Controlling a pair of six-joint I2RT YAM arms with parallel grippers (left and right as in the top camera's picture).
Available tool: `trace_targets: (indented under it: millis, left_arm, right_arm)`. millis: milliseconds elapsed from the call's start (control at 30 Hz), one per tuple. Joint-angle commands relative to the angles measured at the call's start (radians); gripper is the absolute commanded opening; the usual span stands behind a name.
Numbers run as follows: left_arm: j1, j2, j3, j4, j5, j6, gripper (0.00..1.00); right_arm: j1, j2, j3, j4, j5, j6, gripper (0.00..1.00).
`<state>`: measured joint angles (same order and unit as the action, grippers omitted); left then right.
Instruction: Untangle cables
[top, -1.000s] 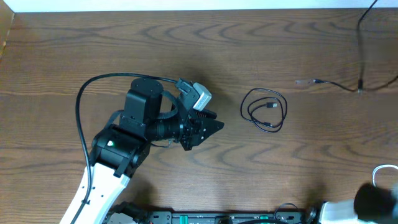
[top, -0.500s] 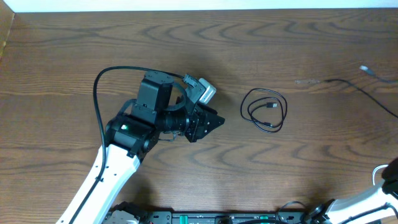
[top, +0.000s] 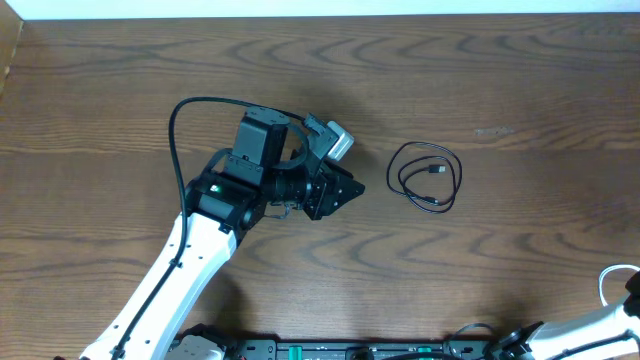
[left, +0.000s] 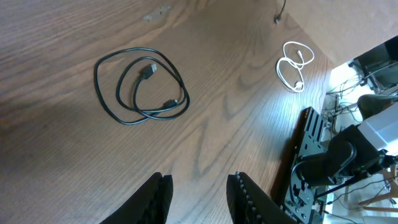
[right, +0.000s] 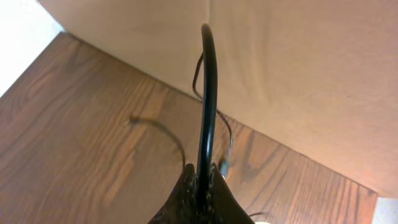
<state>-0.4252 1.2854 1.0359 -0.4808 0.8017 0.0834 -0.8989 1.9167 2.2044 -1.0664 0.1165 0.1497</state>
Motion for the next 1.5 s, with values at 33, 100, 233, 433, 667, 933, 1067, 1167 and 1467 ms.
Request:
trace_targets:
  millis: [33, 100, 233, 433, 667, 933, 1067, 1167, 1467]
  left_arm:
    - [-0.018, 0.002, 0.001, 0.004, 0.001, 0.018, 0.34]
    - [-0.026, 0.002, 0.001, 0.004, 0.001, 0.018, 0.34]
    - [-0.026, 0.002, 0.001, 0.004, 0.001, 0.017, 0.34]
    - [-0.026, 0.002, 0.001, 0.004, 0.001, 0.01, 0.34]
    - [-0.026, 0.002, 0.001, 0.004, 0.001, 0.01, 0.34]
    - [-0.026, 0.002, 0.001, 0.004, -0.001, 0.01, 0.34]
    - [-0.026, 0.002, 0.001, 0.004, -0.003, 0.011, 0.34]
    - [-0.026, 0.002, 0.001, 0.004, -0.003, 0.011, 0.34]
    - [-0.026, 0.002, 0.001, 0.004, -0.003, 0.011, 0.34]
  right_arm:
    - [0.005, 0.05, 0.011, -0.017, -0.022, 0.014, 0.01]
    - [0.005, 0.068, 0.01, -0.029, -0.022, 0.014, 0.01]
    - [0.005, 0.109, 0.006, -0.053, -0.013, 0.016, 0.01]
    - [0.005, 0.18, 0.006, -0.111, 0.113, 0.109, 0.01]
    - [0.024, 0.231, 0.005, -0.136, 0.222, 0.135, 0.01]
    - [0.085, 0.275, 0.004, -0.134, 0.307, 0.134, 0.01]
    - [0.122, 0.319, 0.004, -0.139, 0.355, 0.134, 0.01]
    - [0.15, 0.37, 0.004, -0.147, 0.381, 0.134, 0.01]
    - [0.207, 0.515, 0.003, -0.158, 0.39, 0.136, 0.01]
